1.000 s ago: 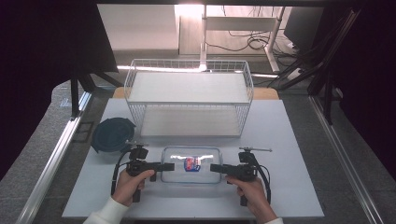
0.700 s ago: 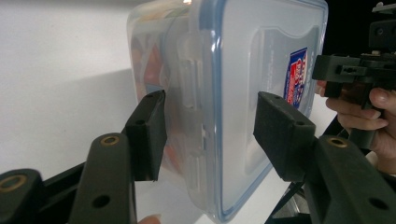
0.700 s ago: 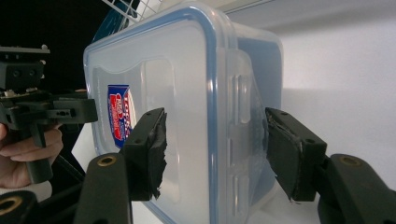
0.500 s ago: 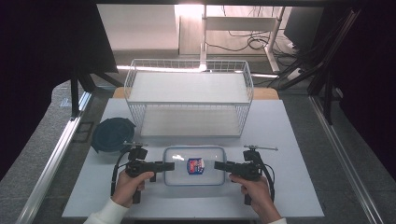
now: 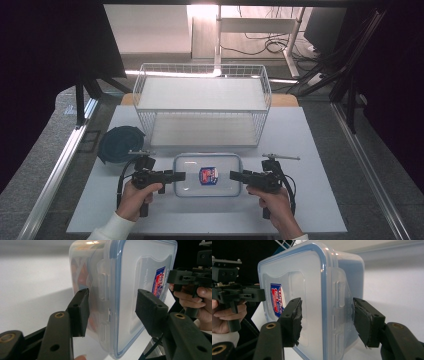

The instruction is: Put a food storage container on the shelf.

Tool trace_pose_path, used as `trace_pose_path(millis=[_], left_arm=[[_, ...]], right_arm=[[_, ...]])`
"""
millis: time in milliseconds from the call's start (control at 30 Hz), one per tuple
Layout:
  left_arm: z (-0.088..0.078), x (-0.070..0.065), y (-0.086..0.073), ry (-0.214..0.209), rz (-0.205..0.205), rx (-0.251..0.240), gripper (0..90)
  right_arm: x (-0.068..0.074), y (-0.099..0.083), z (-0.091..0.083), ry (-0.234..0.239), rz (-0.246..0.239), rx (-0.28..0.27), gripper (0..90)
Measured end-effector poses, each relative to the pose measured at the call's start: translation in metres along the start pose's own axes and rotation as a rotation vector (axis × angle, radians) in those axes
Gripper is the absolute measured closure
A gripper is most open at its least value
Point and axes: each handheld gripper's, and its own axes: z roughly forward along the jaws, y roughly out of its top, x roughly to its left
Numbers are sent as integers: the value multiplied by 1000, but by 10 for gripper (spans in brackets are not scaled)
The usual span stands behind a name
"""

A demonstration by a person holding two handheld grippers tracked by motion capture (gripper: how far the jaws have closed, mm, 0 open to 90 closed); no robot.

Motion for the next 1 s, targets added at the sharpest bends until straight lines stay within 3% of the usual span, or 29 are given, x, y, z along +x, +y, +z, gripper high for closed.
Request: trace_pose_path(millis=[600, 733, 1000], left_arm=[[-12, -16, 6, 9, 52, -33, 456], [-13, -17, 8, 1, 45, -40, 454], [-19, -24, 23, 4, 81, -47, 454]], right_arm=[[15, 6, -13, 4, -76, -26, 424], [18, 10, -16, 2, -91, -33, 424], [24, 19, -21, 0, -116, -53, 425]])
